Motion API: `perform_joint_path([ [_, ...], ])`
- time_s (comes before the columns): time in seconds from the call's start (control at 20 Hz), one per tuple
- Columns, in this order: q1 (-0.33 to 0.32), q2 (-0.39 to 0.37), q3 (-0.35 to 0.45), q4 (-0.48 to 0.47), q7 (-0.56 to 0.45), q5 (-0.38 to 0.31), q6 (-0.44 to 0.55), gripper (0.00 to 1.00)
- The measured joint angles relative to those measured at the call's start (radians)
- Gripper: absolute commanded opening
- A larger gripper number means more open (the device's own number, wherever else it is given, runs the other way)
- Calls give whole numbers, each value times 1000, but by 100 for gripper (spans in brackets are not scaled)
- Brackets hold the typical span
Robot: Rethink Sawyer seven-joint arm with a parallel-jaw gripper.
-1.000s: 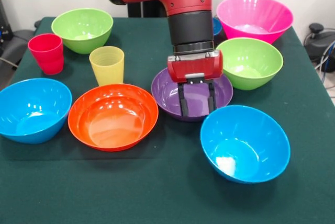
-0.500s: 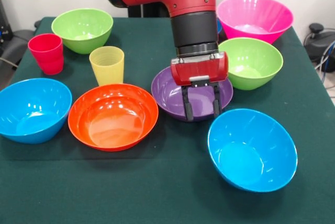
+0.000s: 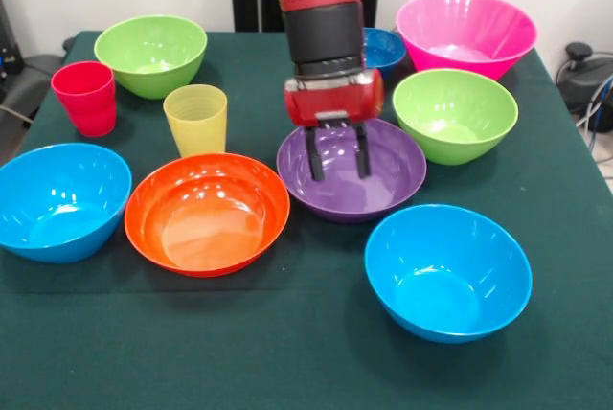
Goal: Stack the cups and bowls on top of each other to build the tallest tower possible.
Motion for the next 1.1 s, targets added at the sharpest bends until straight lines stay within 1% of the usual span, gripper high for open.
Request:
perform_joint_path([
  [0.15, -57, -19, 0, 59, 0, -8, 86, 100],
  [0.25, -76, -31, 0, 81, 0, -10, 119, 100],
  [0.35, -105, -65, 0, 125, 0, -13, 177, 100],
  [0.5, -129, -112, 0, 175, 0, -13, 223, 100],
  [0.65, -149, -149, 5, 211, 0, -13, 243, 100],
  [0.8, -182, -217, 22, 275, 0, -13, 266, 100],
  [1.1, -200, -274, 53, 319, 0, -13, 269, 100],
])
